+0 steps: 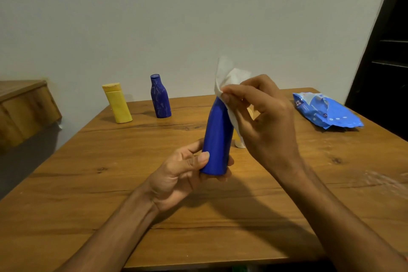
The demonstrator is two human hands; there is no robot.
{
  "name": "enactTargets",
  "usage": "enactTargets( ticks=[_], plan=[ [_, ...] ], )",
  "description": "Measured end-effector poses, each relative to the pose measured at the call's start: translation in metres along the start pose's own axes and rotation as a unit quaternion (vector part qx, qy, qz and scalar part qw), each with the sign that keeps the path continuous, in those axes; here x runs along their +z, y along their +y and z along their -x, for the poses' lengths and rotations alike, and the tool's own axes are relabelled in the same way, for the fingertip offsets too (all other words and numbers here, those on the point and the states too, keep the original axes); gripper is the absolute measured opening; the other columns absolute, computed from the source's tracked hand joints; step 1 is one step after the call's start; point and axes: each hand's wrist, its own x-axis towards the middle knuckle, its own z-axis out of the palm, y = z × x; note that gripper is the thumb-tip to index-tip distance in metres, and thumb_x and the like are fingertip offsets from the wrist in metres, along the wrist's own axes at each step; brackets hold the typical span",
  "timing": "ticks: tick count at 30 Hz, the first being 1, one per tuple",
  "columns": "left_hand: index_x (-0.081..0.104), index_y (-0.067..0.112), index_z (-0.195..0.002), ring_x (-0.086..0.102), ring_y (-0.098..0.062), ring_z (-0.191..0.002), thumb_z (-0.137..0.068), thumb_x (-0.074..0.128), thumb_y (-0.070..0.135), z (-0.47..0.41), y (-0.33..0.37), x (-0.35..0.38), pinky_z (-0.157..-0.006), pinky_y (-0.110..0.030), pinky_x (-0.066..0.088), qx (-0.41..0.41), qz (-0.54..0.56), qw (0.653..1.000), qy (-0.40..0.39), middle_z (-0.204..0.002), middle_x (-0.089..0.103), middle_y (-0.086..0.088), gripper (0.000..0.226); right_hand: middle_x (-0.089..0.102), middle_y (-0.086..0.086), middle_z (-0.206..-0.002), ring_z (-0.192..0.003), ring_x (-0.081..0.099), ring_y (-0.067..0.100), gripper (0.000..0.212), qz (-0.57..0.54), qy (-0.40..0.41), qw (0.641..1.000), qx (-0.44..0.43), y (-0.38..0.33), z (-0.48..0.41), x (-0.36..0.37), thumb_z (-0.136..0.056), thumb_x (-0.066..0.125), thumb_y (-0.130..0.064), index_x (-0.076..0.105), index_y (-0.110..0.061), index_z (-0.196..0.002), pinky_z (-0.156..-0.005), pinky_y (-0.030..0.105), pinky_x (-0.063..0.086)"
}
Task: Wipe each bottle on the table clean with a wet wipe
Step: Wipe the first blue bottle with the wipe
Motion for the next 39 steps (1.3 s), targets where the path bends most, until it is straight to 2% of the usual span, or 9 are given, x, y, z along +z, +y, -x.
enactTargets(
  ticks=[3,6,10,15,20,23,27,33,39],
  plan=[
    [0.047,0.001,-0.138,0.064,-0.033,-0.101,-0.071,0.084,0.019,0.000,-0.001,0.002,-0.087,-0.039,0.055,-0.002,-0.011,1.000,0.007,-0.113,0.063,-0.024,0.078,0.059,0.007,-0.097,-0.082,0.056,0.015,0.016,0.050,0.004,0.998,-0.025,-0.001,-0.002,0.001,-0.091,0.062,-0.013,0.067,-0.008,-0.105,-0.066,0.028,0.050],
    [0.048,0.001,-0.137,0.064,-0.034,-0.101,-0.071,0.084,0.021,0.000,0.000,0.002,-0.089,-0.040,0.054,0.009,-0.025,0.999,0.017,-0.114,0.063,-0.024,0.078,0.059,0.008,-0.095,-0.078,0.057,0.019,0.013,0.119,-0.027,0.990,-0.067,-0.006,0.000,0.003,-0.089,0.063,-0.013,0.068,-0.010,-0.100,-0.061,0.016,0.034],
    [0.050,0.002,-0.136,0.066,-0.032,-0.099,-0.066,0.087,0.021,0.000,0.000,0.005,-0.083,-0.036,0.056,0.014,-0.031,0.999,0.030,-0.113,0.066,-0.022,0.082,0.058,0.010,-0.095,-0.080,0.055,0.022,0.013,0.155,0.002,0.986,-0.062,-0.005,-0.001,0.002,-0.089,0.063,-0.011,0.064,-0.010,-0.102,-0.059,0.039,0.047],
    [0.064,0.008,-0.124,0.066,-0.031,-0.095,-0.070,0.085,0.022,0.001,-0.001,0.003,-0.081,-0.035,0.055,0.031,-0.035,0.998,0.028,-0.109,0.066,-0.020,0.060,0.058,0.008,-0.090,-0.075,0.054,0.021,0.013,0.164,-0.077,0.976,-0.117,-0.015,0.003,0.002,-0.083,0.069,-0.012,0.068,-0.011,-0.096,-0.063,0.035,0.041],
    [0.059,0.009,-0.130,0.065,-0.032,-0.099,-0.069,0.085,0.021,0.000,-0.001,0.005,-0.084,-0.035,0.056,0.017,-0.049,0.998,0.032,-0.114,0.065,-0.023,0.068,0.059,0.009,-0.093,-0.079,0.055,0.024,0.015,0.218,-0.028,0.973,-0.074,-0.006,-0.006,-0.006,-0.084,0.068,-0.009,0.066,-0.012,-0.099,-0.068,0.036,0.035],
    [0.051,0.005,-0.136,0.064,-0.033,-0.101,-0.072,0.083,0.022,-0.001,-0.002,0.005,-0.086,-0.036,0.054,0.024,-0.062,0.997,0.030,-0.116,0.064,-0.024,0.073,0.058,0.007,-0.093,-0.077,0.052,0.022,0.017,0.236,-0.064,0.965,-0.090,-0.010,-0.004,-0.006,-0.082,0.071,-0.009,0.067,-0.015,-0.097,-0.068,0.034,0.032],
    [0.050,0.003,-0.134,0.065,-0.033,-0.098,-0.072,0.084,0.022,-0.001,-0.002,0.002,-0.084,-0.036,0.055,0.029,-0.040,0.998,0.036,-0.113,0.065,-0.022,0.073,0.056,0.004,-0.087,-0.074,0.051,0.020,0.017,0.219,-0.113,0.960,-0.134,-0.015,-0.001,-0.004,-0.077,0.077,-0.013,0.068,-0.016,-0.091,-0.067,0.032,0.030],
    [0.058,0.006,-0.130,0.065,-0.030,-0.097,-0.070,0.085,0.022,-0.002,-0.002,0.002,-0.087,-0.037,0.055,0.001,-0.025,1.000,-0.001,-0.113,0.065,-0.022,0.068,0.057,0.009,-0.094,-0.079,0.054,0.019,0.016,0.128,0.019,0.990,-0.055,0.003,-0.005,-0.005,-0.090,0.063,-0.011,0.067,-0.009,-0.105,-0.064,0.036,0.048],
    [0.061,0.004,-0.128,0.065,-0.030,-0.095,-0.078,0.079,0.021,0.001,0.000,0.002,-0.090,-0.040,0.054,-0.011,0.044,0.998,-0.049,-0.110,0.063,-0.022,0.056,0.061,-0.007,-0.093,-0.080,0.054,-0.003,0.021,-0.023,0.084,0.994,0.065,0.004,-0.007,0.002,-0.090,0.065,-0.020,0.069,-0.011,-0.109,-0.067,0.007,0.042]
  ],
)
